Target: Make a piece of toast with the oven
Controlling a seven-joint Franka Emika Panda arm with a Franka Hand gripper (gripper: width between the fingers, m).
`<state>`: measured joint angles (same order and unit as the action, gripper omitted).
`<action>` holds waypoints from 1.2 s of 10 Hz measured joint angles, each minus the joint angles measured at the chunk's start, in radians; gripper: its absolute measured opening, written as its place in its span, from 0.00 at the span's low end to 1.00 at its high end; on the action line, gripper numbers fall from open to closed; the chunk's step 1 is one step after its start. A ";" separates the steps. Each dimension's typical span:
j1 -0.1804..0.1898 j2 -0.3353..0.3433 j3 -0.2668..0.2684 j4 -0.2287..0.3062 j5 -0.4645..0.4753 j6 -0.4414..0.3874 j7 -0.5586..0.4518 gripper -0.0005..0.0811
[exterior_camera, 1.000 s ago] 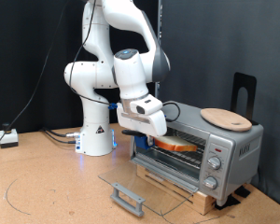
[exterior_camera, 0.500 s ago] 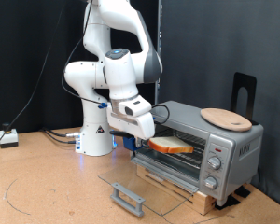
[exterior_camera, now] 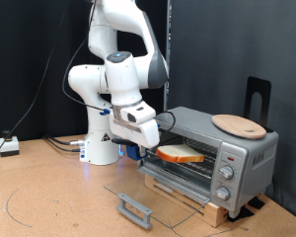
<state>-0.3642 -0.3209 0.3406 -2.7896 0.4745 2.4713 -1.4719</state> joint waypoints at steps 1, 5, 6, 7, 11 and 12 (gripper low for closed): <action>0.001 0.000 0.000 0.000 0.001 0.000 -0.002 0.51; 0.052 -0.007 0.012 0.000 0.069 0.000 -0.016 0.51; 0.070 -0.011 0.019 -0.001 0.087 0.000 -0.016 0.51; 0.086 -0.016 0.032 -0.003 0.102 0.000 -0.009 0.51; 0.120 -0.027 0.095 -0.008 0.125 0.001 0.062 0.51; 0.120 -0.027 0.102 -0.008 0.125 0.010 0.068 0.51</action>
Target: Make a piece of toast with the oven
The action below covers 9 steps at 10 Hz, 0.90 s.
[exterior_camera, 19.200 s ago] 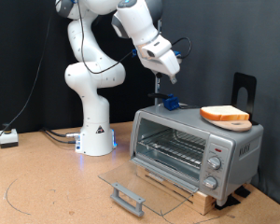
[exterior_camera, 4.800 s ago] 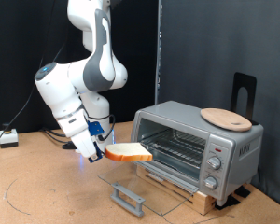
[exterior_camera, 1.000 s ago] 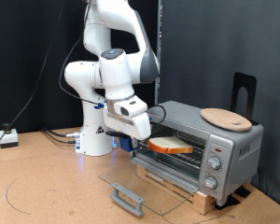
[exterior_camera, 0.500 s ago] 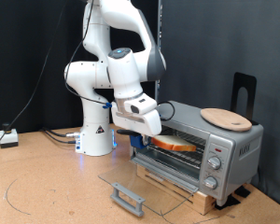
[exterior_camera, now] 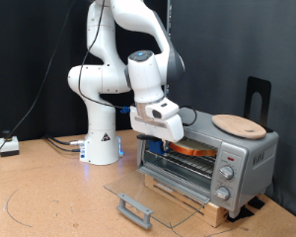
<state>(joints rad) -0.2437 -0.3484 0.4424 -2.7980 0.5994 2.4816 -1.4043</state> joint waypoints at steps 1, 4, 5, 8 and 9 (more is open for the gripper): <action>-0.001 0.000 0.002 0.000 0.000 0.008 0.001 0.51; -0.056 0.000 -0.007 -0.002 -0.061 0.013 0.001 0.51; -0.085 0.001 -0.022 -0.002 -0.084 0.003 -0.007 0.51; -0.147 0.001 -0.086 -0.001 -0.109 -0.036 -0.074 0.51; -0.160 0.001 -0.109 0.001 -0.110 -0.046 -0.097 0.51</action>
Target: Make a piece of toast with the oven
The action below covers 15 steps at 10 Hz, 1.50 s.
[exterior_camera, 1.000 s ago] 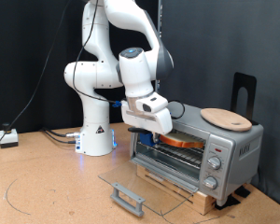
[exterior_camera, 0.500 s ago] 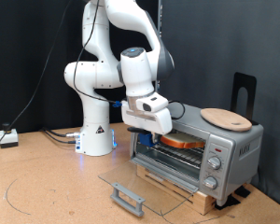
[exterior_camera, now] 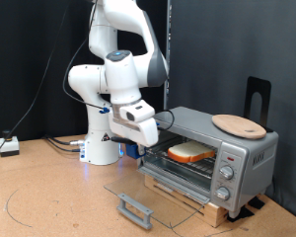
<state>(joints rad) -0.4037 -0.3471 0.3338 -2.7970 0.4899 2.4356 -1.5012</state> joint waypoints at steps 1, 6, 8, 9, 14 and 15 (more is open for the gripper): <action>-0.009 0.001 -0.024 0.002 0.002 -0.008 -0.016 0.51; -0.012 0.004 -0.092 0.014 0.096 -0.041 -0.068 0.51; -0.006 -0.023 -0.139 0.038 0.213 -0.142 -0.123 0.51; -0.006 -0.047 -0.166 0.053 0.234 -0.204 -0.142 0.51; -0.015 -0.164 -0.243 0.105 0.225 -0.404 -0.136 0.51; -0.017 -0.179 -0.243 0.107 0.215 -0.416 -0.123 0.51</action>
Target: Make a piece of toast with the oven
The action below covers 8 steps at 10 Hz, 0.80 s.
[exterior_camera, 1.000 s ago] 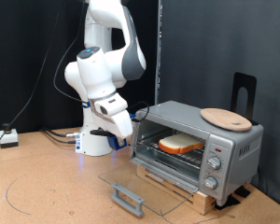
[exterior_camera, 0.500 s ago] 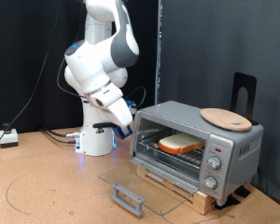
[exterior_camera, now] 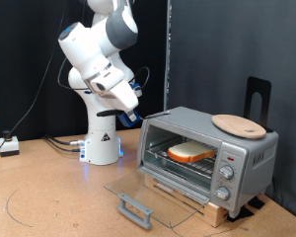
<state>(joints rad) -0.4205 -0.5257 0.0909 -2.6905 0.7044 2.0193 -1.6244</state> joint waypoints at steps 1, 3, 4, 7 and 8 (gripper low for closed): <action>0.000 0.001 0.000 -0.002 0.001 0.000 0.000 0.51; 0.026 0.004 0.002 -0.010 0.037 -0.044 -0.049 0.51; 0.055 0.003 0.006 -0.015 0.057 -0.080 -0.077 0.51; 0.133 -0.010 0.052 -0.026 0.081 -0.127 -0.092 0.51; 0.155 -0.016 0.079 -0.033 0.096 -0.124 -0.092 0.51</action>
<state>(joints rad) -0.2654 -0.5422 0.1698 -2.7238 0.8008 1.8957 -1.7161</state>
